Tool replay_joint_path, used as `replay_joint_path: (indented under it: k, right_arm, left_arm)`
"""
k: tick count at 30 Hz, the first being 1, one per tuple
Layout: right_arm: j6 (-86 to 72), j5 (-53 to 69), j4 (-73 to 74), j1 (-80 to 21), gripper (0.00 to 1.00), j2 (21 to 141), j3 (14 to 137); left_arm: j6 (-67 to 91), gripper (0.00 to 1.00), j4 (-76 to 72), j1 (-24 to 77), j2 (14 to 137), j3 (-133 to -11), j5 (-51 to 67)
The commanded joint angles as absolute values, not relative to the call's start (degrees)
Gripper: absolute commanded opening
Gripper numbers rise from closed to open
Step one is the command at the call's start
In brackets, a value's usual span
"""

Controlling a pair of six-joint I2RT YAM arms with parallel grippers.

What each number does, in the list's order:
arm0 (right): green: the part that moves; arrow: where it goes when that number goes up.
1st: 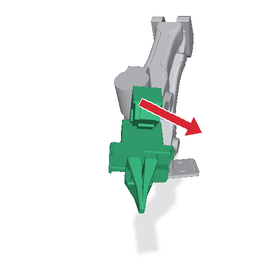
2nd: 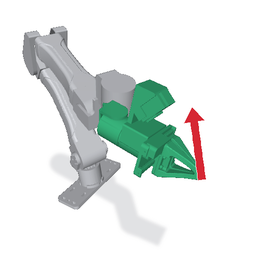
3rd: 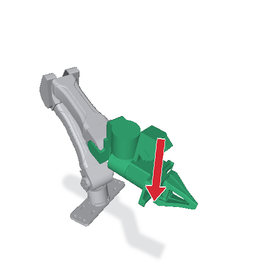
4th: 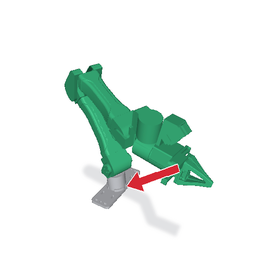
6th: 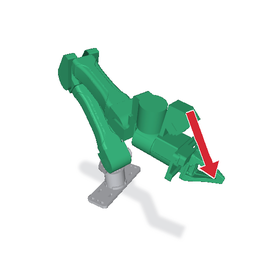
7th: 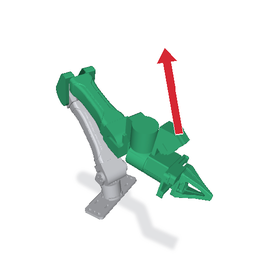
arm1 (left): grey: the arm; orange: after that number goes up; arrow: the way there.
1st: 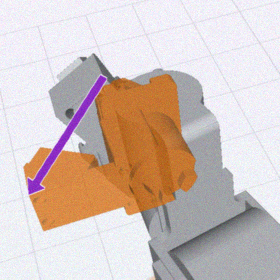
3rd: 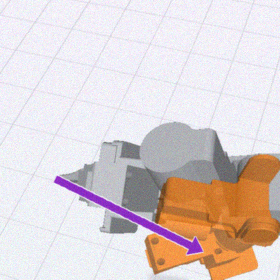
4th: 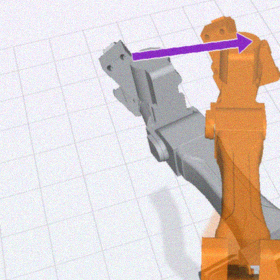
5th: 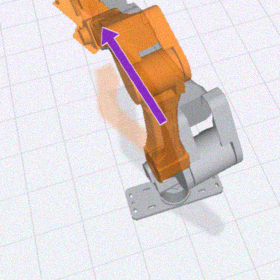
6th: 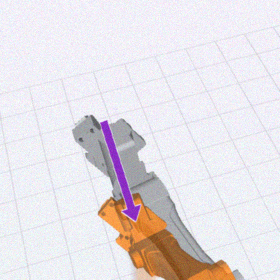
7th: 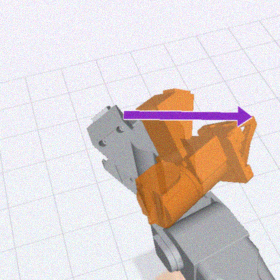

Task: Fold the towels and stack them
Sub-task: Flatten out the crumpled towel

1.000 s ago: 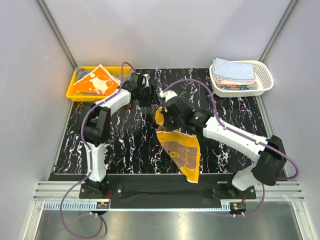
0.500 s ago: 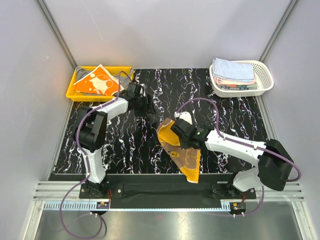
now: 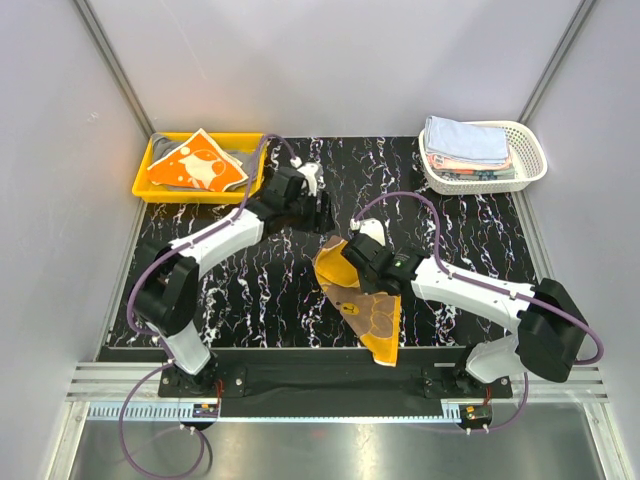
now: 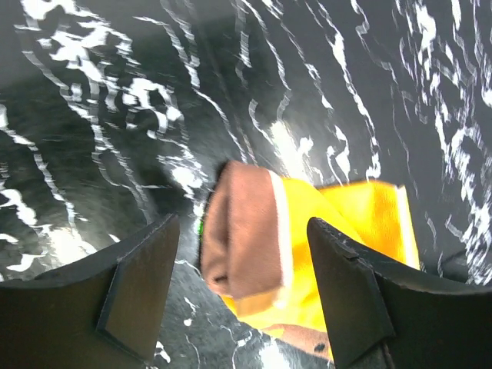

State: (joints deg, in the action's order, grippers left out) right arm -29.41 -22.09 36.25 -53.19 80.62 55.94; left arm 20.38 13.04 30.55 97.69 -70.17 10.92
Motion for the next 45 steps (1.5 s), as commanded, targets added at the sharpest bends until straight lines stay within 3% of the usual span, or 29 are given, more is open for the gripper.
replay_joint_path:
  k: [1,7,25,36,39,40,43,44,45]
  right_arm:
    - [-30.59,-24.61,35.42,-52.82,0.0,80.07,57.92]
    - [-30.5,-24.61,35.6,-52.82,0.0,80.16,58.1]
    - [-30.94,-24.87,34.98,-52.74,0.0,79.63,57.3]
    - [-30.94,-25.4,35.16,-52.82,0.0,78.75,56.78]
    - [-31.11,-25.75,35.33,-52.82,0.0,78.49,56.69]
    - [-31.03,-26.01,35.42,-52.82,0.0,78.23,56.78]
    - [-30.94,-27.33,35.95,-52.82,0.0,77.7,57.13]
    - [-30.76,-27.94,36.56,-52.74,0.0,77.43,57.56]
    - [-30.76,-29.17,36.91,-52.56,0.0,77.08,57.92]
  left_arm:
    - [14.86,0.73,16.52,32.68,95.71,-72.33,5.81]
    - [12.57,0.72,22.85,35.24,96.94,-73.3,0.36]
    - [11.42,0.7,21.79,38.5,96.68,-70.93,5.45]
    - [12.22,0.55,23.11,38.67,101.51,-72.68,2.2]
    - [12.83,0.46,22.85,38.76,101.25,-72.69,1.23]
    - [13.01,0.37,22.76,38.67,101.08,-72.69,1.14]
    - [13.36,0.24,23.2,38.58,99.76,-73.21,0.27]
    - [13.62,0.09,23.55,38.32,98.89,-73.39,0.18]
    - [14.41,0.03,23.99,38.06,98.27,-74.0,0.18]
